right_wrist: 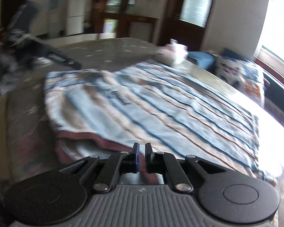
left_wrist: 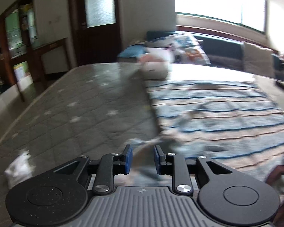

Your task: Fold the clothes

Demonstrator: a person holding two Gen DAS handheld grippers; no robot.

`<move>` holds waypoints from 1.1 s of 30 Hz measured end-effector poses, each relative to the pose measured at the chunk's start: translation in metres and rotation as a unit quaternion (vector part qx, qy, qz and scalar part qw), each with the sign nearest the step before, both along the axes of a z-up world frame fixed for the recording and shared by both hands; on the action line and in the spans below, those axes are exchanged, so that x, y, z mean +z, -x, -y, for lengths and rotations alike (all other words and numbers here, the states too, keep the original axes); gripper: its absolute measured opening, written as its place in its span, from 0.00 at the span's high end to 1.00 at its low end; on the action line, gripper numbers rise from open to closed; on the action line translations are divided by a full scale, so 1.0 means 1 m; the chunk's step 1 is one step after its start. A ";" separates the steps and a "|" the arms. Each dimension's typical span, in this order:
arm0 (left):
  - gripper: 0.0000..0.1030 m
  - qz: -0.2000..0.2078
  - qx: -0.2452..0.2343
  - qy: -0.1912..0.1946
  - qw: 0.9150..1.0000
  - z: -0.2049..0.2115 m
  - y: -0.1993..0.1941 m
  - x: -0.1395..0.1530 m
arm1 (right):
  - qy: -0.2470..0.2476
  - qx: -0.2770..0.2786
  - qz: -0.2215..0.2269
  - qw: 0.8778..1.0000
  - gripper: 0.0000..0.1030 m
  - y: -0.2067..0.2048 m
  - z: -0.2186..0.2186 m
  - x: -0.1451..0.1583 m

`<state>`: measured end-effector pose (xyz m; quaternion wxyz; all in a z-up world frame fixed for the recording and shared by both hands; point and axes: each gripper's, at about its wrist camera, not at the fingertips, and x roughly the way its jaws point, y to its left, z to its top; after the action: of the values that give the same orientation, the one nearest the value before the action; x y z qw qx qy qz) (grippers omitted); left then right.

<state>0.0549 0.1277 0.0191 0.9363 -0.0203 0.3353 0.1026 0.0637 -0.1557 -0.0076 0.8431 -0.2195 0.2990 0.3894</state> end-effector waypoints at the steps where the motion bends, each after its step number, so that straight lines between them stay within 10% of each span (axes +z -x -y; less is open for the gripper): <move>1: 0.73 0.001 -0.013 0.004 1.000 0.008 -0.002 0.000 | -0.002 -0.010 -0.010 1.000 0.94 -0.005 0.002 -0.003; 15: 0.62 0.003 -0.162 -0.014 0.987 0.099 0.007 -0.022 | -0.030 -0.064 -0.051 0.996 0.86 0.013 0.049 -0.010; 33: 0.51 0.018 -0.178 -0.065 0.982 0.109 0.030 -0.025 | -0.038 -0.099 -0.050 0.993 0.86 0.030 0.080 -0.008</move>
<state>0.0251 0.0189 -0.0063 0.9449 0.0989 0.3089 -0.0446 0.0334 -0.2356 -0.0155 0.8691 -0.1368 0.3461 0.3259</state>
